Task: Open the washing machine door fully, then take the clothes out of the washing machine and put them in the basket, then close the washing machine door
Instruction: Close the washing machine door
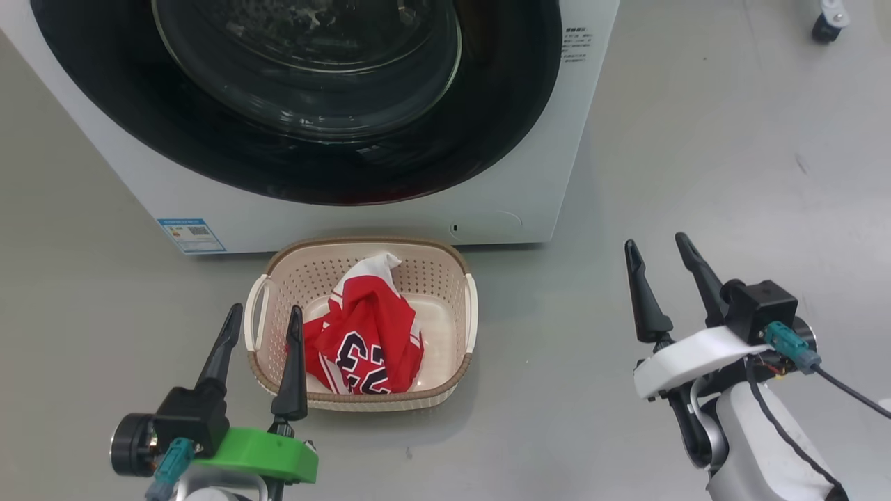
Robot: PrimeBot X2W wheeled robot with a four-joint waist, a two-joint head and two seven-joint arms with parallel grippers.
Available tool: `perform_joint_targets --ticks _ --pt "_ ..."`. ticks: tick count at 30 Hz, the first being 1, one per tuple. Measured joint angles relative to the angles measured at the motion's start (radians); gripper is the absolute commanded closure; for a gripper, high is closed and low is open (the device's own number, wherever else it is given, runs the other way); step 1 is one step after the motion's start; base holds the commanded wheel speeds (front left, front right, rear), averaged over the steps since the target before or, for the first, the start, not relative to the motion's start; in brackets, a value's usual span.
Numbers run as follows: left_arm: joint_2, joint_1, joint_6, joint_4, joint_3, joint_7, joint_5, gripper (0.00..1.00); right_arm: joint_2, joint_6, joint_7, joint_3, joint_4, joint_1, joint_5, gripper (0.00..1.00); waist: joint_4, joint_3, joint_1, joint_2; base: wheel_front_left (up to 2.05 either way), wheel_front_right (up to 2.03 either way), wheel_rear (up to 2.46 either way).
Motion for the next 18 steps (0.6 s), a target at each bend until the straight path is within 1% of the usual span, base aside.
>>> perform_joint_targets --ticks 12,13,17,18 --pt "0.003 0.052 0.0 -0.003 0.002 0.002 0.0 0.0 0.011 -0.018 0.0 0.004 -0.07 0.113 -0.001 0.0 -0.033 -0.049 0.0 0.0 0.0 0.0 0.0" --pt "0.003 0.058 0.0 -0.003 0.002 0.002 0.0 0.0 0.012 -0.024 0.0 0.004 -0.075 0.12 -0.001 0.0 -0.036 -0.053 0.0 0.0 0.0 0.0 0.0" --pt "0.004 0.069 0.0 -0.003 -0.004 0.012 0.0 0.0 0.014 -0.027 0.0 0.001 -0.094 0.153 -0.001 0.0 -0.045 -0.071 0.0 0.0 0.0 0.0 0.0" --pt "0.004 0.072 0.0 -0.003 -0.005 0.016 0.0 0.0 0.014 -0.033 0.0 0.001 -0.096 0.163 -0.001 0.0 -0.047 -0.075 0.0 0.0 0.0 0.0 0.0"
